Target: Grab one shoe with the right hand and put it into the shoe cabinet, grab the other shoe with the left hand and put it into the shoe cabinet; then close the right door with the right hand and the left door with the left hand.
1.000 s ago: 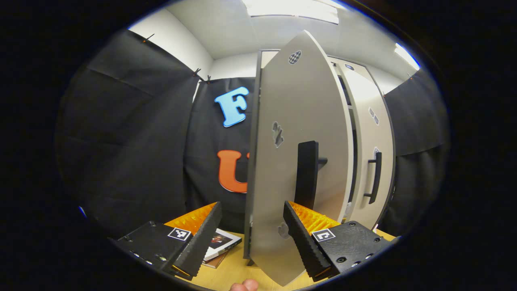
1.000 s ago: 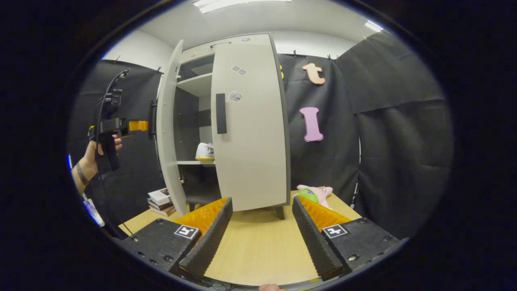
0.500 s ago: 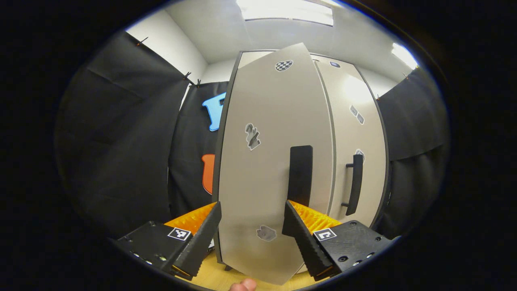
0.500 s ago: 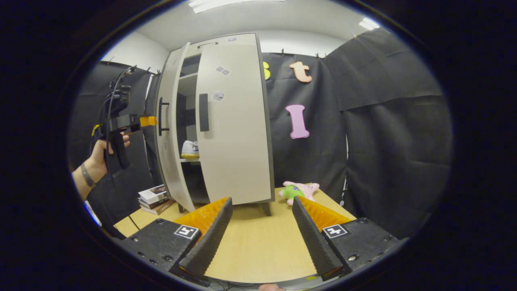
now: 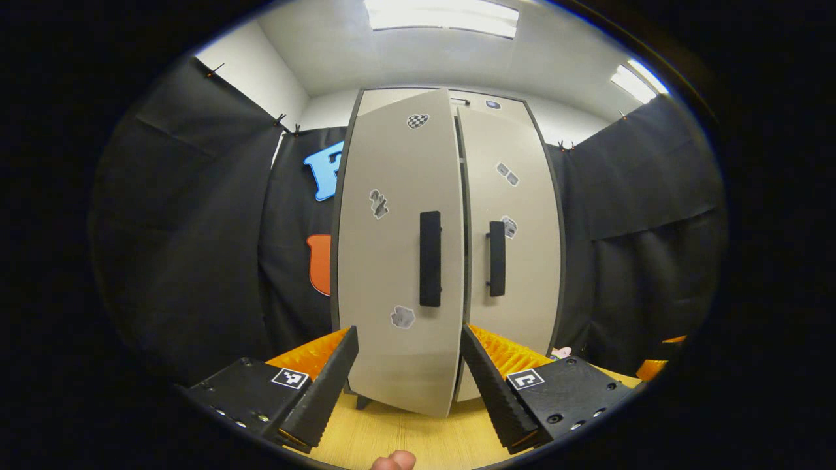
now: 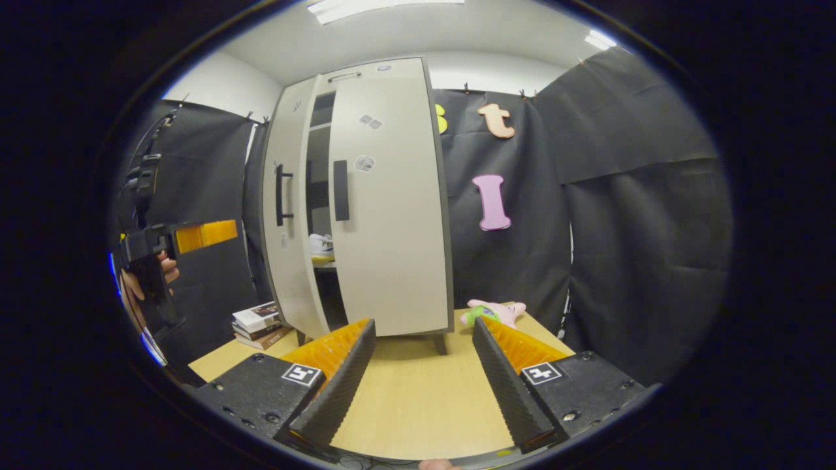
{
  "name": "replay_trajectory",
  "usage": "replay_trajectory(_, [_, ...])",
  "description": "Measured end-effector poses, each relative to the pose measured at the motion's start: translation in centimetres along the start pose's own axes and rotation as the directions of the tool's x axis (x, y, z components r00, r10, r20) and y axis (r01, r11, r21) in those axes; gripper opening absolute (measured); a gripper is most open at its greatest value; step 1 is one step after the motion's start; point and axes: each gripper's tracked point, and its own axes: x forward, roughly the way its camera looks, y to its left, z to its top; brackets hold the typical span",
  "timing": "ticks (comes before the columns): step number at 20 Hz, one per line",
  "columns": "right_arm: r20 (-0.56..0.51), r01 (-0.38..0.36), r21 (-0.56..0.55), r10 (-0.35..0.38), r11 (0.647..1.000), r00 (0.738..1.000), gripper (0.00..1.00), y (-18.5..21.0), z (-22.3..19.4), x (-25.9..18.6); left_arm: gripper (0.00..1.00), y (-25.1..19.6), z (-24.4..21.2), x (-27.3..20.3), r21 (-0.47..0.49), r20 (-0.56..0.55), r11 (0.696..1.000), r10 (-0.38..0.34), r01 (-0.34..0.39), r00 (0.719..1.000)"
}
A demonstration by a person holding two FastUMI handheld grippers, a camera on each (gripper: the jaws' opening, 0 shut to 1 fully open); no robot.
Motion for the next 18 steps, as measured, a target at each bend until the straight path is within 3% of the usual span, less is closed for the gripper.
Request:
replay_trajectory(8, [0.031, -0.070, -0.001, 0.070, 0.998, 0.997, 0.94, 3.7, 1.4, -1.1, 0.94, -1.9, -3.4, -6.8, -0.012, -0.050, 1.000, -0.009, 0.008, 0.999])
replay_trajectory(18, [0.065, -0.065, -0.033, 0.067, 0.997, 0.996, 0.96, 4.9, 1.9, -3.1, 0.95, -1.6, -5.9, -8.6, -0.014, -0.084, 1.000, -0.001, 0.000, 0.996])
